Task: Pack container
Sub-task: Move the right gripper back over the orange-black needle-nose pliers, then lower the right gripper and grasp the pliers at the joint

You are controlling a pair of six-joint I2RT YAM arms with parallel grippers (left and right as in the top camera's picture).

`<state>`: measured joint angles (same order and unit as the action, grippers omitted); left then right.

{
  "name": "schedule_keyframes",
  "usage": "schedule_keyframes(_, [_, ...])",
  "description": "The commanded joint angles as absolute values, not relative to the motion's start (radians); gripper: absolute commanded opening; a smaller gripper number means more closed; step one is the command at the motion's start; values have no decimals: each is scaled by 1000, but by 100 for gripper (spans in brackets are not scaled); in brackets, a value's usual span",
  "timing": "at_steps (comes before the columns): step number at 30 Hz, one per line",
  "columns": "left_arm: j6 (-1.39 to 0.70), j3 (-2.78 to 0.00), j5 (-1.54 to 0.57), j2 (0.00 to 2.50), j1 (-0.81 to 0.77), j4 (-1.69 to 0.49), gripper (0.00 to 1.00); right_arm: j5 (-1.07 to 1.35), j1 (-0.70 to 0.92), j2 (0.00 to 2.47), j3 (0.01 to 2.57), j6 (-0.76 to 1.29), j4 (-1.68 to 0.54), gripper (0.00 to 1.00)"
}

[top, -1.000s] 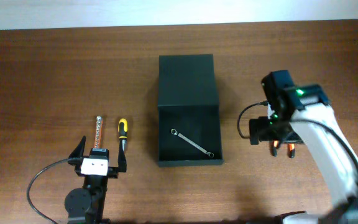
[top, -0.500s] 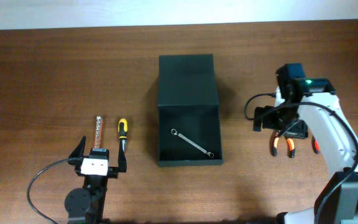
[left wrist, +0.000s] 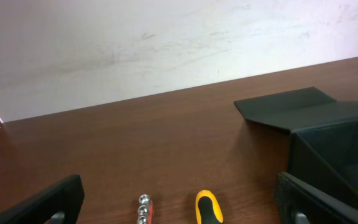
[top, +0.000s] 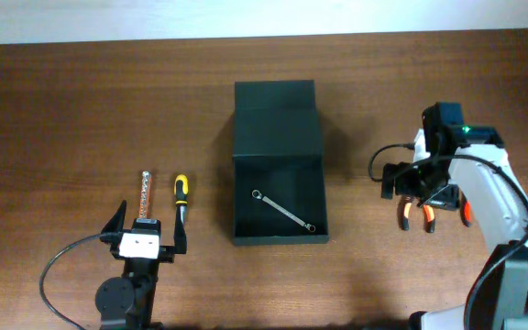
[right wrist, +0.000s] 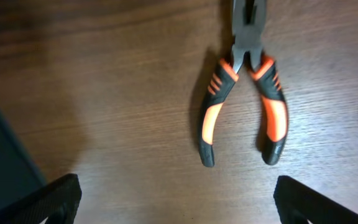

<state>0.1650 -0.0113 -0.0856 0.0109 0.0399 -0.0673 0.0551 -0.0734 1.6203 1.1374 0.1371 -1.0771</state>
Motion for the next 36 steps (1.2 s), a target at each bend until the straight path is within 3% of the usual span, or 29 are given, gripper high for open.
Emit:
schedule_keyframes(1, [178,-9,-82,6,44,-73,99,68,-80,1608,1078,128,-1030,99])
schedule_keyframes(36, [178,-9,-82,6,44,-73,99,29,-80,1782,1042,276,-870,99])
